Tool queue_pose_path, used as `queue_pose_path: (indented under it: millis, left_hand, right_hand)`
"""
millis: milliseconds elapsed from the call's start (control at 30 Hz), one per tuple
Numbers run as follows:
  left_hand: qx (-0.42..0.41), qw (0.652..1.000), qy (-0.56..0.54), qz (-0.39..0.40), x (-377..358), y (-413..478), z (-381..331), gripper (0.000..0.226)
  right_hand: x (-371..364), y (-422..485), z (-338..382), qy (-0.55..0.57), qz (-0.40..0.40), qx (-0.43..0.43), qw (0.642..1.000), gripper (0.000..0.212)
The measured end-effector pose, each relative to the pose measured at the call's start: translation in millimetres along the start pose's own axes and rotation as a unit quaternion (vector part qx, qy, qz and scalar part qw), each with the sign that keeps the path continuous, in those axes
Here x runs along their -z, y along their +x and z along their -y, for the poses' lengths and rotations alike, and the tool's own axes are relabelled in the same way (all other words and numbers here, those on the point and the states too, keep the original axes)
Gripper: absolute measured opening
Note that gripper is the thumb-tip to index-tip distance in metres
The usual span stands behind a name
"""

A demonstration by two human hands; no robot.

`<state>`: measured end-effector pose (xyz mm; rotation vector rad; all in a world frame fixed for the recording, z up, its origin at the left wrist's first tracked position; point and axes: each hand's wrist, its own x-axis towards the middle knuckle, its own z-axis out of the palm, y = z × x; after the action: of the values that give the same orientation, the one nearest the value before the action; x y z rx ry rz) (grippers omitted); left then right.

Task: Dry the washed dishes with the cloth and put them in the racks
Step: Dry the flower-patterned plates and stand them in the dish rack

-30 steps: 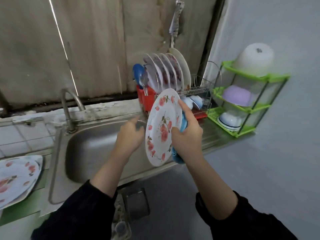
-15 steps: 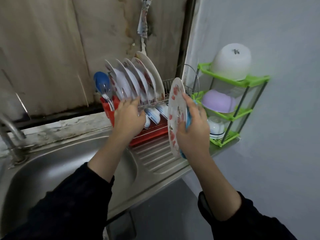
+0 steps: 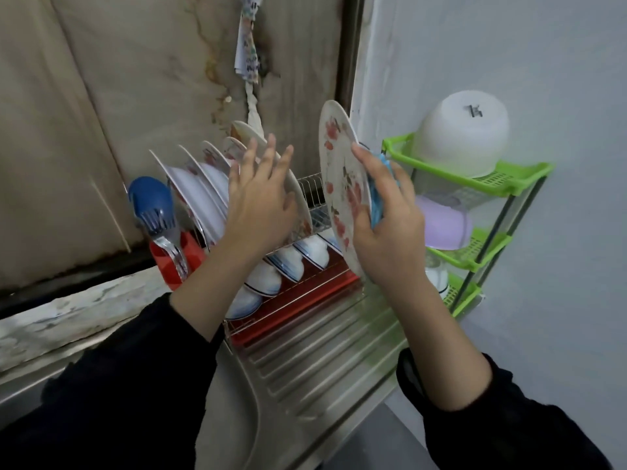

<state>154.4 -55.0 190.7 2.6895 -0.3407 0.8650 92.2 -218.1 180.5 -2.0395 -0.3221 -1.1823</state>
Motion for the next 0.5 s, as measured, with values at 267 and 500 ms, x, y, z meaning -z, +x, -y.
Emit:
queue_pose_path:
  millis: [267, 500]
  left_hand:
    - [-0.002, 0.997, 0.069, -0.038, -26.3, 9.8, 17.6, 0.059]
    - [0.006, 0.996, 0.074, -0.043, -29.1, 11.3, 17.7, 0.058]
  right_hand:
    - [-20.9, 31.8, -23.2, 0.029, 0.016, 0.078, 0.996, 0.062]
    - [-35.9, 57.0, -53.4, 0.107, 0.052, 0.089, 0.989, 0.06]
